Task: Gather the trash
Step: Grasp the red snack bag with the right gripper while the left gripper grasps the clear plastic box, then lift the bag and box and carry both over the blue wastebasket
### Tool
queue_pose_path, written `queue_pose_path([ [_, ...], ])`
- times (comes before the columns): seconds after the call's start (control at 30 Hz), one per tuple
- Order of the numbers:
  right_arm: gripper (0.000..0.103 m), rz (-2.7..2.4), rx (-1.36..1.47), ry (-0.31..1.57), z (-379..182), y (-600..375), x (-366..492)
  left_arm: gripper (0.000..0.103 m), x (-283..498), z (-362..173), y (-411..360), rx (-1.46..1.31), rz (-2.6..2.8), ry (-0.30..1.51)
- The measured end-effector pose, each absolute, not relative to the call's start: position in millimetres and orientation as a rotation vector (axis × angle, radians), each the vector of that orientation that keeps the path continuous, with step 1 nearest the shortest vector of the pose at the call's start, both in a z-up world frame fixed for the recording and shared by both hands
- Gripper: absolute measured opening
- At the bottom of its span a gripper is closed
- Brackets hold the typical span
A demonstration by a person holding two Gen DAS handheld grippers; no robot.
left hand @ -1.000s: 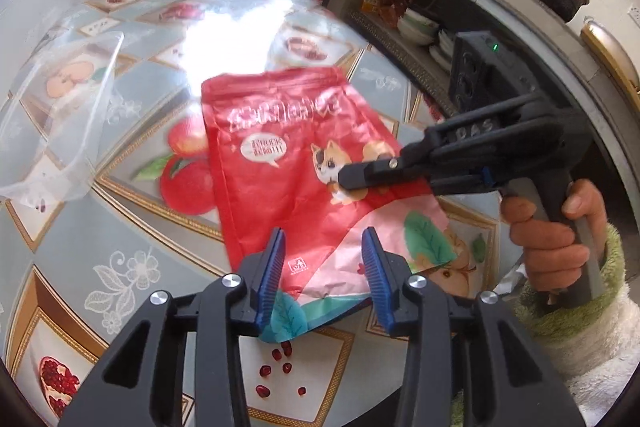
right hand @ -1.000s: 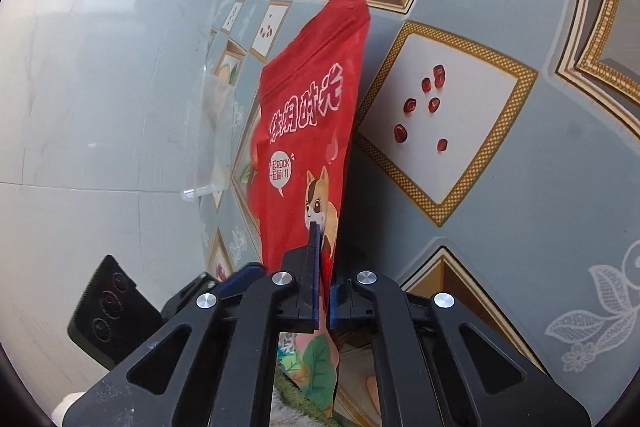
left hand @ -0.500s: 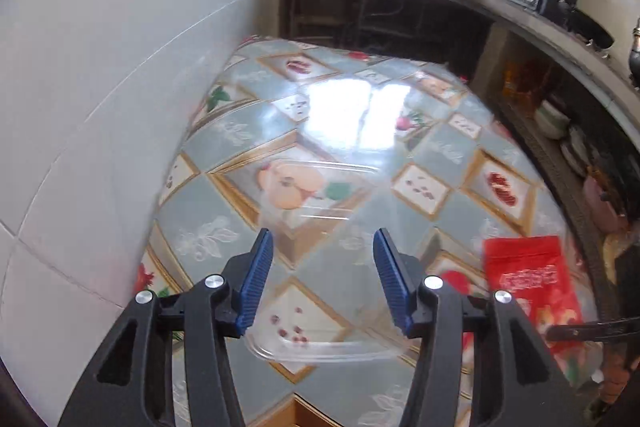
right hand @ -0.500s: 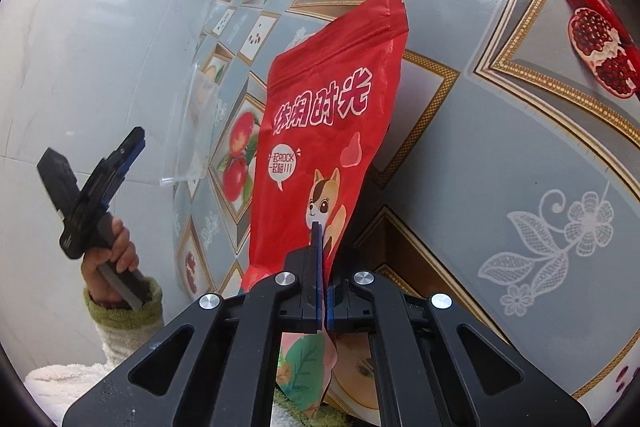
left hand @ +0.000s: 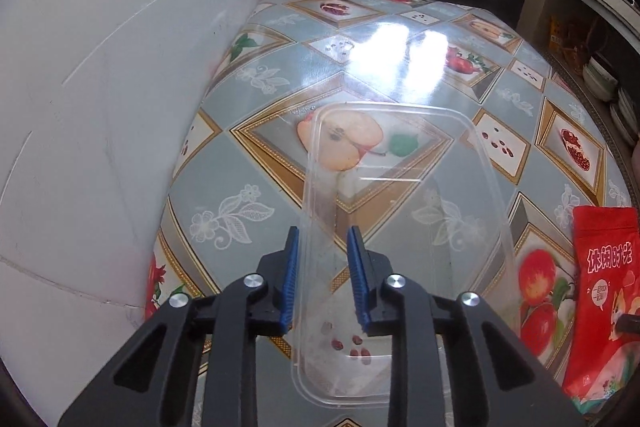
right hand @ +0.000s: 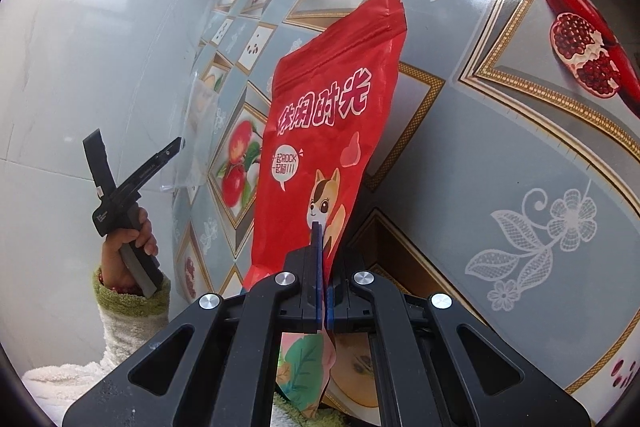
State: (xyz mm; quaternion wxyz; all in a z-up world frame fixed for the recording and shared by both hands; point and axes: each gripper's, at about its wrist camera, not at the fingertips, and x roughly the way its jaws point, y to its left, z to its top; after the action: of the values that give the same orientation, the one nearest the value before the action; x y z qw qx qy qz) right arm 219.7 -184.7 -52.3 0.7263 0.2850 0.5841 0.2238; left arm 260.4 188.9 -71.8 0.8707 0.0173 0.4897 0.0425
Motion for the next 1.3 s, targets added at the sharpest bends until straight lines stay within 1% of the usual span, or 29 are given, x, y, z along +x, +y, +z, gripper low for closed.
queue_pose_path([
  [0.07, 0.0, 0.494, 0.629, 1.285, -52, -185, 219, 0.011, 257, -71, 187, 0.043, 0.094, 1.02],
  [0.4, 0.0, 0.491, 0.624, 1.264, -46, -186, 218, 0.004, 234, -53, 179, 0.036, 0.107, 0.938],
  [0.93, 0.0, 0.492, 0.659, 1.224, -34, -192, 214, 0.003, 198, -6, 152, 0.077, 0.057, 0.8],
  [1.3, 0.0, 0.492, 0.693, 1.181, -28, -211, 205, 0.003, 187, 7, 134, 0.112, 0.025, 0.762],
])
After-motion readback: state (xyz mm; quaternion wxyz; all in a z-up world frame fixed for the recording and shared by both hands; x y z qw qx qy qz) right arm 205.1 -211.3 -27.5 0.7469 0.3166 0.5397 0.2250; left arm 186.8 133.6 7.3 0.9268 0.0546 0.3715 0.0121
